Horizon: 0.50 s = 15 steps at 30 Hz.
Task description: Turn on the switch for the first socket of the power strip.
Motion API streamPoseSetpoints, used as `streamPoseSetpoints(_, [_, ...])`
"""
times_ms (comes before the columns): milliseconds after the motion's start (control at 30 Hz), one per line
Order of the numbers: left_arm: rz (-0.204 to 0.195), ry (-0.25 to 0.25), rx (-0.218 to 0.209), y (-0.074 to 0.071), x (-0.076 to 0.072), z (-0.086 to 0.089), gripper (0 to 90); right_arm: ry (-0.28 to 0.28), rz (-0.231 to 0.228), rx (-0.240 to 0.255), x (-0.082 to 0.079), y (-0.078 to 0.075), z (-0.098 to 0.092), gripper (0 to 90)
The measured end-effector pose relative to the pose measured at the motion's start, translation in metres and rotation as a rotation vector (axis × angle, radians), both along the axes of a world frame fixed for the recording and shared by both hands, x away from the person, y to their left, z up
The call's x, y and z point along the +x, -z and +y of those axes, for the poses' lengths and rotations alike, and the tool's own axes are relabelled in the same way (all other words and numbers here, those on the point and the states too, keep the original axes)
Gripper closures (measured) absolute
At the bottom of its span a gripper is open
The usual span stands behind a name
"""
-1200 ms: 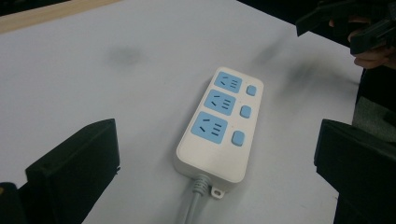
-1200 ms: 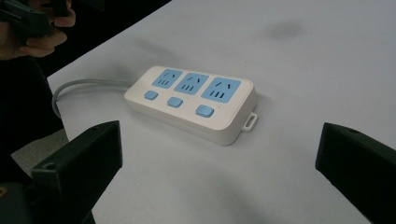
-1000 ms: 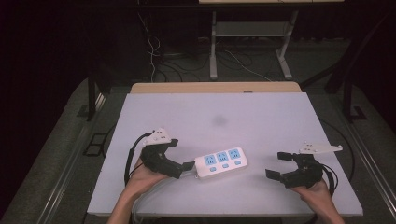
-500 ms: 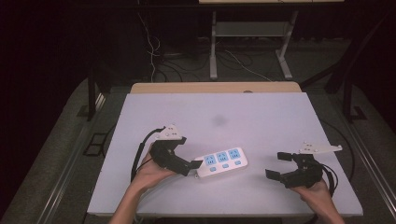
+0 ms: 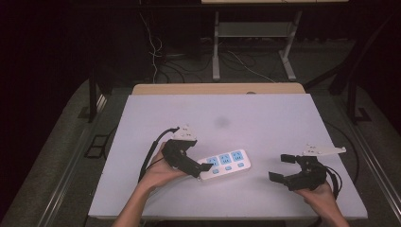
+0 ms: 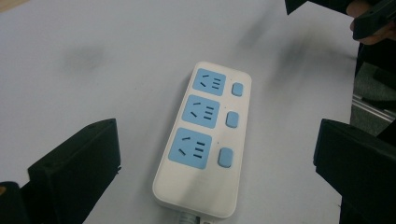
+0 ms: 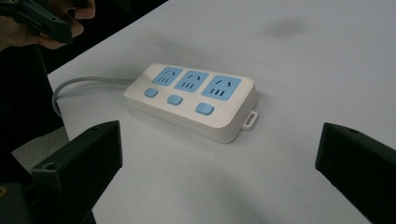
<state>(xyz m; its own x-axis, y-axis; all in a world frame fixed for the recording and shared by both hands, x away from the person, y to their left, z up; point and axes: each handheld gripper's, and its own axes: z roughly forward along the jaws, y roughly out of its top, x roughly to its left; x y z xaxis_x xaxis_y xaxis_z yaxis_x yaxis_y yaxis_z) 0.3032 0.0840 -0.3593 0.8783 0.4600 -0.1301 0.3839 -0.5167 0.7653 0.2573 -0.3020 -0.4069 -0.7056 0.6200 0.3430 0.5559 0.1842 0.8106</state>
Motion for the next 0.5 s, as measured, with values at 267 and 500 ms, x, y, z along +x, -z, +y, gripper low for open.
streamPoseSetpoints(267, [0.007,0.043,0.047,0.0,0.005,-0.013,0.8,-0.003,-0.001,-0.004,0.0,0.0,0.0,0.3])
streamPoseSetpoints(500, [0.02,0.074,0.082,0.002,0.009,-0.021,6.4,-0.007,0.002,-0.006,0.0,0.0,0.001,0.3])
